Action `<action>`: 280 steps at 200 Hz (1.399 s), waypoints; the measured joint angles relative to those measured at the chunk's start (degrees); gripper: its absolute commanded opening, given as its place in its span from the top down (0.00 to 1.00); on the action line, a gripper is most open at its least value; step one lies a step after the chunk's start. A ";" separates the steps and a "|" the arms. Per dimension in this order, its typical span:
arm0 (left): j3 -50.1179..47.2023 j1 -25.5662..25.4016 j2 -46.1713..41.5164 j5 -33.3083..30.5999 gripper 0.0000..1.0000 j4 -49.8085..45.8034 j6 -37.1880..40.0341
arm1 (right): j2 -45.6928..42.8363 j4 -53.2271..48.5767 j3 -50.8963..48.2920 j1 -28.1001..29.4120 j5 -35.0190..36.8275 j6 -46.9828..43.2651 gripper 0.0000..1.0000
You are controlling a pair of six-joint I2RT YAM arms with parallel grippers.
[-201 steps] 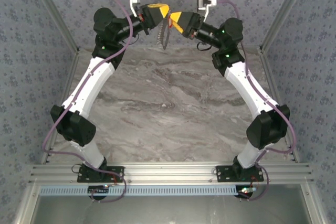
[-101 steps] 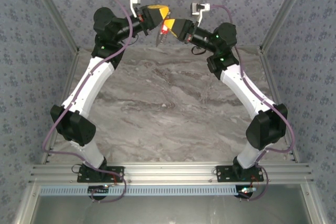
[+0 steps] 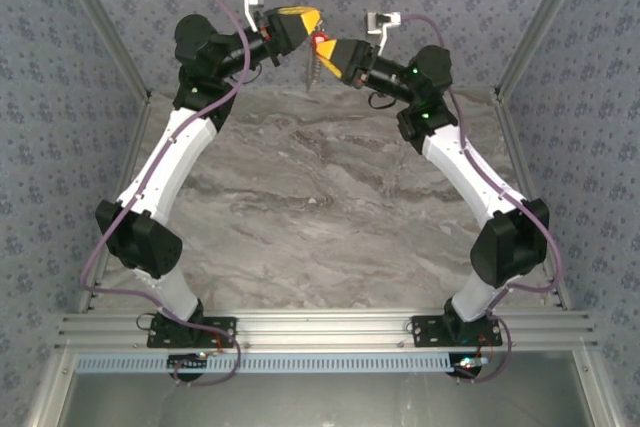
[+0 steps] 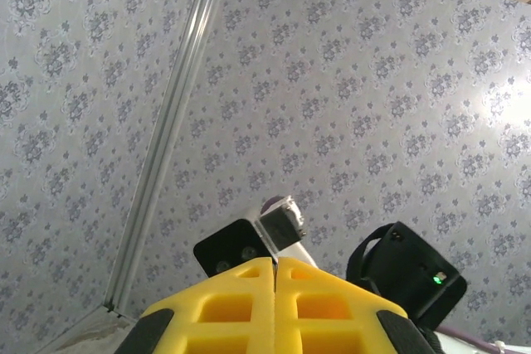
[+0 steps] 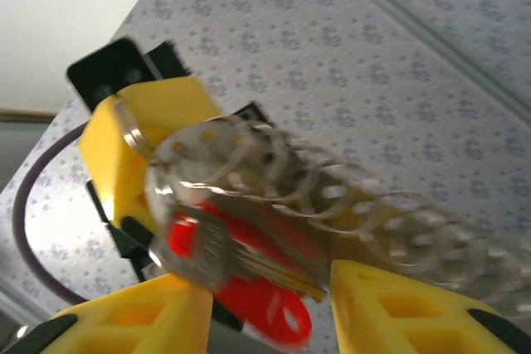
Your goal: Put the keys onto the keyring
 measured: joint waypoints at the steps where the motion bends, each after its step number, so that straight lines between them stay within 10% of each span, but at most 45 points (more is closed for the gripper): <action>1: 0.00 0.00 0.00 0.02 1.00 0.00 0.00 | -0.11 -0.09 -0.22 -0.22 0.00 -0.04 0.53; 76: -0.02 0.00 0.00 -0.87 1.00 1.51 -1.33 | -7.10 -4.26 -0.48 -7.04 1.49 -1.64 0.50; 280: -0.52 0.28 0.00 0.33 1.00 4.39 -5.57 | 4.33 -6.03 16.02 0.55 4.79 -3.13 0.67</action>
